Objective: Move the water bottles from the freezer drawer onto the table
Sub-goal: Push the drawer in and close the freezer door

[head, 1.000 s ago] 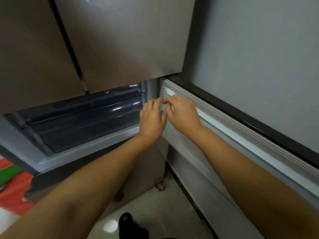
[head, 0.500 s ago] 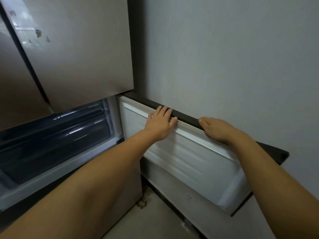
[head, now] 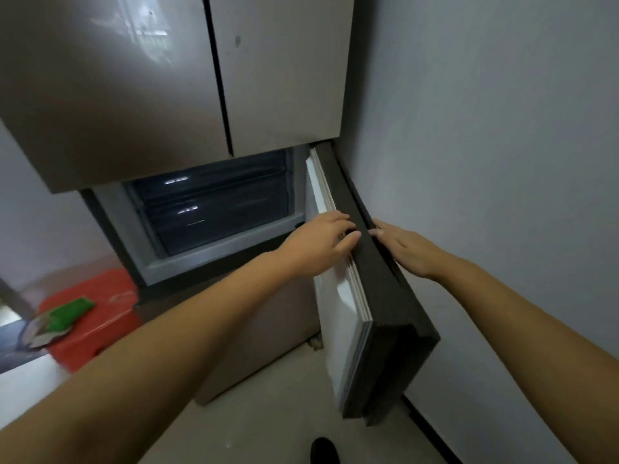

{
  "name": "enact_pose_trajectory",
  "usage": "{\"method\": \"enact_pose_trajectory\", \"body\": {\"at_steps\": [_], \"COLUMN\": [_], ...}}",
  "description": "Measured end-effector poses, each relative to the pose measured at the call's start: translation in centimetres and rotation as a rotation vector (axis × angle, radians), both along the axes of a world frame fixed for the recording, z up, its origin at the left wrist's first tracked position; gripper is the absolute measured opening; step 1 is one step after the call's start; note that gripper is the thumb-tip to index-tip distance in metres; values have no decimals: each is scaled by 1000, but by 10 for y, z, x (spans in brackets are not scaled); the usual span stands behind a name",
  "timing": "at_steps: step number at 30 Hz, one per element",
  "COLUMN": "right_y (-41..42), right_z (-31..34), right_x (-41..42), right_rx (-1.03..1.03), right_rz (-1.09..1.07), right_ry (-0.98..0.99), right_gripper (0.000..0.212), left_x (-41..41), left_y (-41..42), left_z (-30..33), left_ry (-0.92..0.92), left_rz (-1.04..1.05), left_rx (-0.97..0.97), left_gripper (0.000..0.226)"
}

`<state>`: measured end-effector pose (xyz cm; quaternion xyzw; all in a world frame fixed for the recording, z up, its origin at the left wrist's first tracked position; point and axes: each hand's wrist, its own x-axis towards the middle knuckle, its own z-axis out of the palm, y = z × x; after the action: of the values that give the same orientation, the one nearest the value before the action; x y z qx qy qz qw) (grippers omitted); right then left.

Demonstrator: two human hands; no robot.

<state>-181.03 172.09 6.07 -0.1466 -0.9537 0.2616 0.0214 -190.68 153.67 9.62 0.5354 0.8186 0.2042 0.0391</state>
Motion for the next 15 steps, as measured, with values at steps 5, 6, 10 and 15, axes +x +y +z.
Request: {"method": "enact_pose_trajectory", "body": {"at_steps": [5, 6, 10, 15], "right_y": [-27, -32, -55, -86], "right_z": [-25, -26, -27, -44], "right_x": [-50, -61, -102, -162], "right_rx": [161, 219, 425, 486], "right_rz": [155, 180, 254, 335], "right_ry": [48, 31, 21, 127], "right_gripper": [49, 51, 67, 76], "left_x": [15, 12, -15, -58], "left_y": [-66, -71, -85, -117], "left_z": [8, 7, -12, -45], "left_ry": [46, 90, 316, 534], "left_rz": [27, 77, 311, 589], "left_rx": [-306, -381, -538, -517], "left_gripper": [61, 64, 61, 64]}}
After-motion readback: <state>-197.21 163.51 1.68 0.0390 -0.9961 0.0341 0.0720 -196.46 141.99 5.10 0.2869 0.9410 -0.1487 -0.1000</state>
